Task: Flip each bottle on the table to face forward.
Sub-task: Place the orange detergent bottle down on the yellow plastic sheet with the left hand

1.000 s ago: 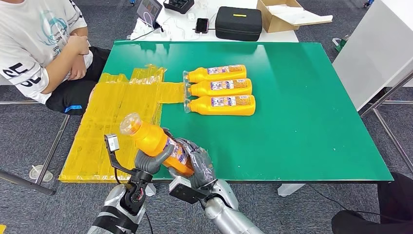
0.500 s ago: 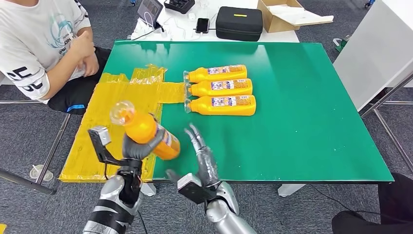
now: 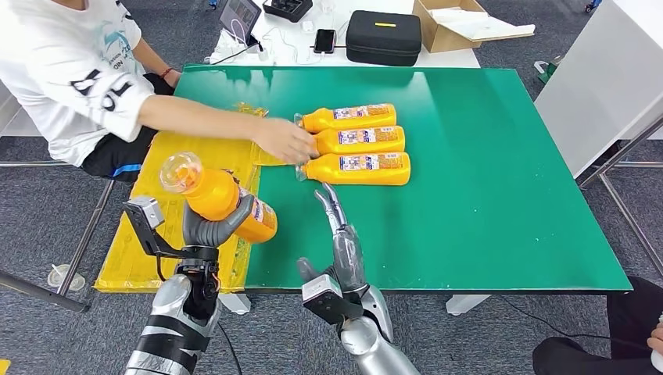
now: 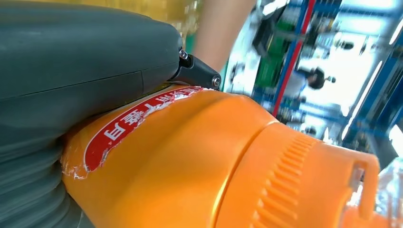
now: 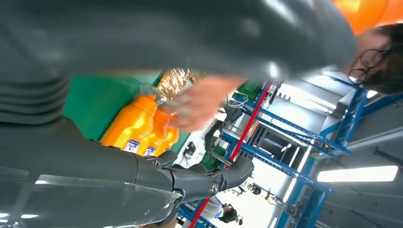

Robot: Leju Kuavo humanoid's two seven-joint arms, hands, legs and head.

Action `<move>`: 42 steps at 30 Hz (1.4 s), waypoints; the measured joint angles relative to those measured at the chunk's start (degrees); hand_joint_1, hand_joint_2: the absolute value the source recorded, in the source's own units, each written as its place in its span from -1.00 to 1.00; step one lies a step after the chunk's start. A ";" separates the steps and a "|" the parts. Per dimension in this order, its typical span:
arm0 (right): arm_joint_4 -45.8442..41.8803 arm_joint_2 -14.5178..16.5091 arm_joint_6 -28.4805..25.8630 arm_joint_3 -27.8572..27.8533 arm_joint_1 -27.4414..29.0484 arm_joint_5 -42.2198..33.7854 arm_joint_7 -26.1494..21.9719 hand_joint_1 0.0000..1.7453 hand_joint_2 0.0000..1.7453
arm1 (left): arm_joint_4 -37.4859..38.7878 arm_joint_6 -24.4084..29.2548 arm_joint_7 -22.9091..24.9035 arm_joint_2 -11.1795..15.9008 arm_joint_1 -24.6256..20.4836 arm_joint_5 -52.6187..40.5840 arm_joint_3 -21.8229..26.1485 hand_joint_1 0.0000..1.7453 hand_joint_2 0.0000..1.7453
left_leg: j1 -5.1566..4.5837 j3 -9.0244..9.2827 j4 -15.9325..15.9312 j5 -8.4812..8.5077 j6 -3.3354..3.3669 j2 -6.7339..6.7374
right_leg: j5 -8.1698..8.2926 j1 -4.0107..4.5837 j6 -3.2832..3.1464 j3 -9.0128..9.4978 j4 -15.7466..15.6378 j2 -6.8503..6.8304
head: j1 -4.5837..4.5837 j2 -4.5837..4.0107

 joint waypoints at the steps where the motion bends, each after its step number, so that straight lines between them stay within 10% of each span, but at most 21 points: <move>1: -0.80 -0.05 -0.25 -0.14 0.31 -1.00 -0.44 -1.00 -1.00 | -0.14 2.13 -0.68 0.00 -0.12 -1.23 0.22 1.00 1.00 | 0.00 0.00 0.00 0.00 0.00 0.00 | 0.00 0.00 0.00 0.00 0.00 0.00 | 0.01 0.00; 12: -13.64 -1.27 -1.35 0.31 2.42 -10.44 -1.37 -1.00 -1.00 | 5.58 40.72 2.13 5.20 -10.70 -54.44 0.33 1.00 1.00 | 0.01 0.02 0.00 0.10 -0.03 -0.08 | 0.02 0.00 -0.01 0.06 0.01 -0.02 | 0.01 0.01; 18: -14.34 -1.70 2.27 1.27 1.96 -10.99 -1.39 -1.00 -1.00 | 21.07 35.11 8.62 10.93 -18.30 -73.58 -5.92 1.00 1.00 | 0.00 0.09 0.00 0.13 -0.05 0.06 | 0.08 0.00 -0.01 0.06 0.02 0.05 | 0.01 0.01; 26: -13.75 -2.58 3.28 2.07 1.96 -11.78 -1.39 -1.00 -1.00 | 31.41 30.86 7.21 16.81 -20.33 -73.85 -9.06 1.00 1.00 | 0.04 0.04 -0.01 0.12 -0.07 0.07 | 0.04 0.03 -0.03 -0.02 0.03 0.14 | 0.01 0.00; 42: -12.49 -2.69 4.69 2.24 1.95 -11.25 -1.39 -1.00 -1.00 | 36.77 23.19 10.20 19.91 -20.57 -72.66 -9.41 1.00 1.00 | 0.04 -0.01 -0.01 0.11 -0.08 0.03 | 0.03 0.02 -0.03 -0.02 0.03 0.13 | 0.02 0.01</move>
